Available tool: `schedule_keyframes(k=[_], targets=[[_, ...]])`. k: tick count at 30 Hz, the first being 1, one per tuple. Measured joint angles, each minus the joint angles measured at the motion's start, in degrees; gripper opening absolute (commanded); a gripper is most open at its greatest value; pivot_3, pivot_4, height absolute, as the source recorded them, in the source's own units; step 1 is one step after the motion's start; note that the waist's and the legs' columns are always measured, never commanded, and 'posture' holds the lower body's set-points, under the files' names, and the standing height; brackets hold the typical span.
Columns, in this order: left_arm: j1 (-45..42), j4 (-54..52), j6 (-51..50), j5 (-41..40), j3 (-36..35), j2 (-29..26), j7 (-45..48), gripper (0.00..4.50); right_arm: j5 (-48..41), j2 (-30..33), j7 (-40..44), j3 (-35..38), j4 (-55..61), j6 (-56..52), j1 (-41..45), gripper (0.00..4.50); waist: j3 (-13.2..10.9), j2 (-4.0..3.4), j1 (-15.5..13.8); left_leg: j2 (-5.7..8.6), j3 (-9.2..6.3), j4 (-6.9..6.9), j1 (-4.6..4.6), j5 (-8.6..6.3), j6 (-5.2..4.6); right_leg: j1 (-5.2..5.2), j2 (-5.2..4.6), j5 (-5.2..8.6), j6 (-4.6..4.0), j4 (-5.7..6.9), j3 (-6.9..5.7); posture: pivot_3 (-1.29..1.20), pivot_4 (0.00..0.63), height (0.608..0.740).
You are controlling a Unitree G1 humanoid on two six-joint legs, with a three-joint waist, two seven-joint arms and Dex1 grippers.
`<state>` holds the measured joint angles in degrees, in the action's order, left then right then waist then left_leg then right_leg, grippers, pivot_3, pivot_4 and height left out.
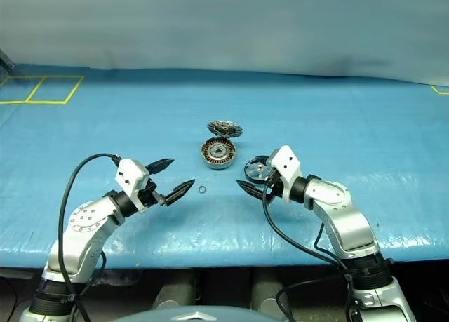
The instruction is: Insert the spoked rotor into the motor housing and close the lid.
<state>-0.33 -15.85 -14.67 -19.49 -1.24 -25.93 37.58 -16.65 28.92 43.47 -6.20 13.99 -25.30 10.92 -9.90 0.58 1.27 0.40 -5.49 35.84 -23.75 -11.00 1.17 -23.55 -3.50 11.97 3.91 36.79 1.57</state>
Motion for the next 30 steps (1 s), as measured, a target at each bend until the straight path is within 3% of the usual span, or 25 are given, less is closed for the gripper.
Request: schedule_keyframes(k=[30], targets=[[0.0,0.0,0.4,-1.7,-0.6,-0.2,3.0,4.5,0.6,1.5,1.7,-1.2,-2.1,-0.3,2.0,4.46,0.0,0.01,0.0,0.0,0.01,0.02,0.02,0.0,0.0,0.01,0.0,0.0,0.0,0.02,0.0,0.0,0.15,0.74]])
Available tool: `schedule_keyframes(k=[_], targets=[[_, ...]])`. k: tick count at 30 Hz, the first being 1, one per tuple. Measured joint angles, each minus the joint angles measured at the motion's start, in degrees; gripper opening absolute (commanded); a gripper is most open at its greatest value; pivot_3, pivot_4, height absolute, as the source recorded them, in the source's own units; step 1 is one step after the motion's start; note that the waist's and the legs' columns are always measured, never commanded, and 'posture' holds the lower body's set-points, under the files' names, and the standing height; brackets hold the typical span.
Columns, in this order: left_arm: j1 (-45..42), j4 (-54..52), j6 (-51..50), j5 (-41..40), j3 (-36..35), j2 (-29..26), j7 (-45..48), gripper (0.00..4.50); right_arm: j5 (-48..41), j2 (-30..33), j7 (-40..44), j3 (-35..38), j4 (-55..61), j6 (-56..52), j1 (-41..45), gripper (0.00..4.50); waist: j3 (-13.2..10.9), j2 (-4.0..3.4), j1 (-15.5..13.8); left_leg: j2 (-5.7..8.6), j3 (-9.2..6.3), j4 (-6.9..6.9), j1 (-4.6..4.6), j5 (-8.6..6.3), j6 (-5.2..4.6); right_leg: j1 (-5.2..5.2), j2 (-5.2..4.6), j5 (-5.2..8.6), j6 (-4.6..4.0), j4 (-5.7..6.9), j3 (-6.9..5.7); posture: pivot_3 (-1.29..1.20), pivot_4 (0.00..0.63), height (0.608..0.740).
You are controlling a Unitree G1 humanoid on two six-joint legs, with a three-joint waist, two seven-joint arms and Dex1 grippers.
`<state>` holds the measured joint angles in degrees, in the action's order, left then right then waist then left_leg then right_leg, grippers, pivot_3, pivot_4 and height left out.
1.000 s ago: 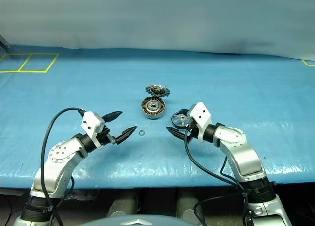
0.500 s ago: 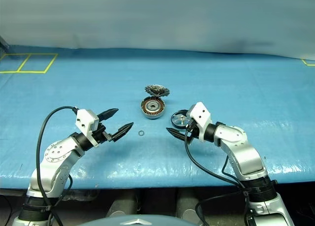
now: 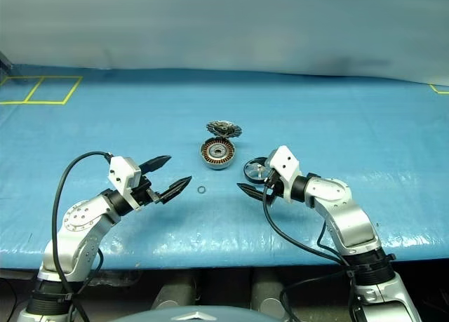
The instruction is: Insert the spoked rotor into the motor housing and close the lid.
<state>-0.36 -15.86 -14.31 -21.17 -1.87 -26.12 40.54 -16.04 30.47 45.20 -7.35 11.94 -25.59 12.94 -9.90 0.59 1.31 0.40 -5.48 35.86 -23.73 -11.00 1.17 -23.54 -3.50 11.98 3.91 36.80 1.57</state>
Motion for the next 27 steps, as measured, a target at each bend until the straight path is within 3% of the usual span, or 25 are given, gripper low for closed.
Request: schedule_keyframes(k=[8,14,20,27], targets=[[-0.3,0.2,0.0,0.0,0.6,0.0,1.0,4.5,3.7,1.5,0.4,-3.0,-0.5,0.2,2.6,4.46,0.0,0.0,0.1,0.0,0.01,0.0,0.02,0.0,0.0,0.0,0.0,0.0,0.0,0.01,0.0,0.0,0.15,0.74],[-0.3,1.6,0.3,0.9,0.9,0.0,0.9,4.5,12.2,4.9,8.5,-14.2,-4.7,3.5,15.7,4.46,0.0,0.01,0.5,-0.01,0.02,0.0,0.03,0.0,0.0,-0.01,0.01,0.0,0.0,0.02,0.0,0.0,0.15,0.74],[0.1,2.2,1.1,1.1,1.5,1.1,0.0,4.5,18.1,1.4,18.0,-22.6,-15.7,10.3,30.6,4.46,0.0,0.01,0.8,0.0,-0.01,-0.1,0.03,0.0,0.0,-0.03,0.01,-0.01,0.0,-0.01,-0.02,0.0,0.15,0.74],[4.3,1.7,1.4,2.3,1.5,1.8,-2.1,4.5,23.5,-5.1,20.9,-26.1,-34.6,18.9,38.4,4.46,-0.1,-0.02,0.9,0.01,0.0,-0.12,0.07,0.01,0.02,-0.04,0.0,-0.02,-0.02,0.03,-0.01,0.0,0.15,0.74]])
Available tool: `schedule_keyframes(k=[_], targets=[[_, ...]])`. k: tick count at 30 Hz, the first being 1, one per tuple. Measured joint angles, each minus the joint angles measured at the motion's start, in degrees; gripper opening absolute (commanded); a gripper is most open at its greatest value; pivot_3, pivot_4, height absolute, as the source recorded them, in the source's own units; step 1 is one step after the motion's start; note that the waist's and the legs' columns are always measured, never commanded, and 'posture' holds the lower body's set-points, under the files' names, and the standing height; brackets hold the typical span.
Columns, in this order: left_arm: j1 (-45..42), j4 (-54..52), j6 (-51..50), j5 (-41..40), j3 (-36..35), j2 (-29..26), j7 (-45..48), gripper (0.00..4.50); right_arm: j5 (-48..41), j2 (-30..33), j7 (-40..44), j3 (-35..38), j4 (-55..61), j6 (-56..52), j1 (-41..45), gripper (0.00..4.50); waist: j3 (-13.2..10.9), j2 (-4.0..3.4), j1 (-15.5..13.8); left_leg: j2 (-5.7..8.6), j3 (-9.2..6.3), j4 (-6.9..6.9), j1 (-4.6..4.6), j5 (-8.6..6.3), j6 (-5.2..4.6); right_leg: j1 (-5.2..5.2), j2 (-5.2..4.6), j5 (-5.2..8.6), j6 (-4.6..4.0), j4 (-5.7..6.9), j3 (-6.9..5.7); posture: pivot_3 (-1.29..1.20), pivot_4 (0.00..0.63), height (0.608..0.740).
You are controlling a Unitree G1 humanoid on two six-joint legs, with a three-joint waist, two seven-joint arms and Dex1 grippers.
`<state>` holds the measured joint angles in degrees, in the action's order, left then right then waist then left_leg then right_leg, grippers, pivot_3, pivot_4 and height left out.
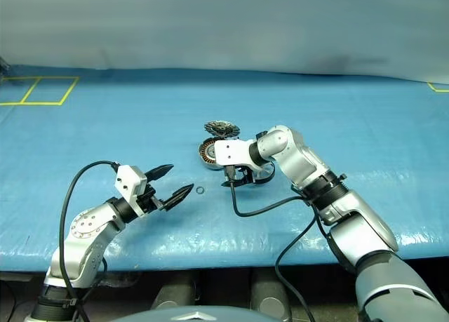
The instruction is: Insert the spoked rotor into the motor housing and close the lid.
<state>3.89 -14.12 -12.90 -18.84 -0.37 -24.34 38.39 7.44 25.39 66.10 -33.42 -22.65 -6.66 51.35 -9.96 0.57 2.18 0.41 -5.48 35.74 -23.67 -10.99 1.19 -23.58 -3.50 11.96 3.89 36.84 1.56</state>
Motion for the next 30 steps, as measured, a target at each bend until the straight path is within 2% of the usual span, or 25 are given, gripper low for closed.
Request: schedule_keyframes(k=[8,14,26,30], targets=[[1.9,-1.9,0.0,0.4,0.2,0.5,-1.8,4.5,2.7,-7.0,-1.5,0.8,-17.6,8.0,7.3,4.46,0.0,-0.01,0.0,-0.01,0.0,-0.04,0.04,0.01,0.01,0.01,0.02,-0.01,-0.03,0.03,0.0,0.0,0.15,0.74],[2.6,-2.3,0.0,0.7,0.2,0.5,-2.7,4.5,4.5,-10.5,-2.7,1.4,-27.7,11.6,9.7,4.46,0.0,-0.02,0.1,-0.01,0.0,-0.14,0.07,0.02,0.03,-0.03,0.02,-0.12,-0.24,0.03,0.0,0.0,0.15,0.74],[4.7,-4.0,0.0,0.8,-0.2,0.4,-4.1,4.5,7.9,-11.8,-3.5,2.5,-34.3,15.5,11.1,4.46,0.0,-0.04,0.3,-0.01,-0.01,-0.18,0.1,0.04,0.06,-0.03,0.03,-0.09,-0.25,0.06,0.01,0.0,0.15,0.74],[4.3,-4.0,0.0,0.9,-0.2,0.4,-4.3,4.5,8.2,-12.2,-3.6,3.0,-35.5,15.9,11.6,3.56,0.0,-0.05,0.3,-0.01,0.0,-0.18,0.14,0.04,0.06,0.01,0.03,-0.1,-0.25,0.06,0.01,0.0,0.15,0.74]])
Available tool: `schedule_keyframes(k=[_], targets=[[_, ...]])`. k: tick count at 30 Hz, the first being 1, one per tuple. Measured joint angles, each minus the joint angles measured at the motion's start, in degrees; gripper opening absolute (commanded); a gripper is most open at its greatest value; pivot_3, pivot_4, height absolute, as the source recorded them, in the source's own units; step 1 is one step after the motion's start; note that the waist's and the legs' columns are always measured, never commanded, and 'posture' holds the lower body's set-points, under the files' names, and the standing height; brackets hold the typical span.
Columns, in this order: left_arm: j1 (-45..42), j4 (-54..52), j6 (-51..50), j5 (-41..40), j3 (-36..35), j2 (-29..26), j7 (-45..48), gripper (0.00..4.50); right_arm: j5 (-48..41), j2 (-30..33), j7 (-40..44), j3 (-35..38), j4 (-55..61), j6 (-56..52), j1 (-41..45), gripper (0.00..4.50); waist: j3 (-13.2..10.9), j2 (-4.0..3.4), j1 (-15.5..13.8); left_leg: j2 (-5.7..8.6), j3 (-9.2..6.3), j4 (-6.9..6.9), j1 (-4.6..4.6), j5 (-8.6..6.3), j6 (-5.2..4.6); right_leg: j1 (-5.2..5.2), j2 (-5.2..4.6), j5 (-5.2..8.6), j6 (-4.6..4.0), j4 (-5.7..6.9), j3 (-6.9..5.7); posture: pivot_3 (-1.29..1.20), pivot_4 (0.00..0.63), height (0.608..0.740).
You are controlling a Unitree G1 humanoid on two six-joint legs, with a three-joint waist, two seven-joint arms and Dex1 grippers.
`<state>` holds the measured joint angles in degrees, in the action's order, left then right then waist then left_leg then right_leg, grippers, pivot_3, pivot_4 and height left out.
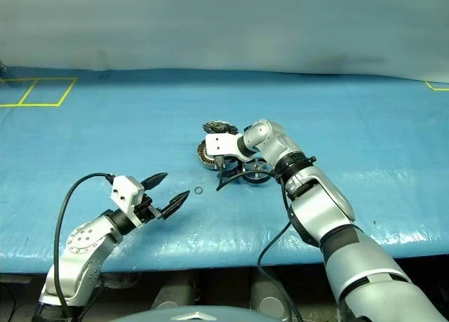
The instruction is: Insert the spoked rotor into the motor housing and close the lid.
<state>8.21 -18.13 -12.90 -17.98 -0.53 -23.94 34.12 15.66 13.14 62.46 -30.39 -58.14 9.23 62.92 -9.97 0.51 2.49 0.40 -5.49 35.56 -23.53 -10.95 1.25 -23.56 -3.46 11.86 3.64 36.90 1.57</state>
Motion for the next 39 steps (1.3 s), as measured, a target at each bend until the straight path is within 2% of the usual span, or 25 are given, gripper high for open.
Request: schedule_keyframes(k=[1,4,7,9,10,20,32,39], targets=[[-0.1,0.0,0.0,0.0,0.0,0.0,-0.1,4.5,0.1,0.0,-0.2,0.0,0.0,0.2,0.0,3.27,0.0,0.0,0.0,0.0,0.0,0.0,0.01,0.0,0.0,0.01,0.0,0.01,0.02,0.0,0.0,0.0,0.15,0.74],[-0.1,0.0,0.0,0.1,0.0,0.0,-0.3,4.5,0.5,-0.2,-1.1,0.6,0.2,0.3,-0.4,3.27,0.0,0.0,0.0,0.0,-0.01,0.0,0.02,0.0,0.0,0.01,0.0,0.02,0.04,0.02,0.0,0.0,0.15,0.74],[-0.1,0.0,0.0,0.1,0.0,0.0,-0.3,4.5,0.6,-0.2,-1.2,1.6,1.4,0.2,-1.6,2.7,0.0,-0.01,0.1,0.0,0.0,0.0,0.04,0.0,0.0,0.04,0.0,0.02,0.04,0.01,0.0,0.0,0.15,0.74],[-0.1,0.0,0.0,0.1,0.0,0.0,-0.3,4.5,0.6,0.0,-1.0,2.1,3.1,0.0,-2.4,2.06,0.0,-0.01,0.0,0.0,-0.01,-0.01,0.06,0.0,0.0,0.06,0.0,0.03,0.04,0.01,0.0,0.0,0.15,0.74],[-0.1,0.0,0.0,0.1,0.0,0.0,-0.3,4.5,0.6,0.4,-0.6,2.3,4.3,0.0,-3.1,1.99,0.1,0.02,0.1,-0.01,-0.01,-0.01,0.12,0.0,0.0,0.12,0.01,0.07,0.1,0.01,0.0,0.0,0.15,0.74],[-0.6,0.1,0.0,0.3,-0.2,-0.3,-0.4,4.5,-0.3,3.3,-1.3,5.1,17.7,-4.0,-11.5,1.92,0.1,-0.04,0.2,0.0,0.0,-0.03,0.16,0.01,0.01,0.16,0.0,0.11,0.16,0.01,0.02,0.0,0.15,0.74],[-0.1,0.5,1.0,1.5,-1.0,-0.3,-1.1,4.5,-3.0,14.7,8.4,3.6,53.6,-17.1,-28.0,1.92,0.1,-0.03,-0.5,0.0,-0.01,-0.01,0.02,0.0,0.02,0.06,-0.02,0.13,0.17,-0.06,0.0,0.0,0.15,0.74],[-0.2,0.5,1.0,1.6,-0.9,-0.1,-1.1,4.5,-2.5,20.8,10.5,1.4,62.6,-20.0,-31.0,1.92,0.1,0.01,-0.7,0.0,0.0,0.14,0.02,0.0,0.02,0.12,-0.05,0.14,0.19,-0.05,0.0,0.0,0.15,0.74]])
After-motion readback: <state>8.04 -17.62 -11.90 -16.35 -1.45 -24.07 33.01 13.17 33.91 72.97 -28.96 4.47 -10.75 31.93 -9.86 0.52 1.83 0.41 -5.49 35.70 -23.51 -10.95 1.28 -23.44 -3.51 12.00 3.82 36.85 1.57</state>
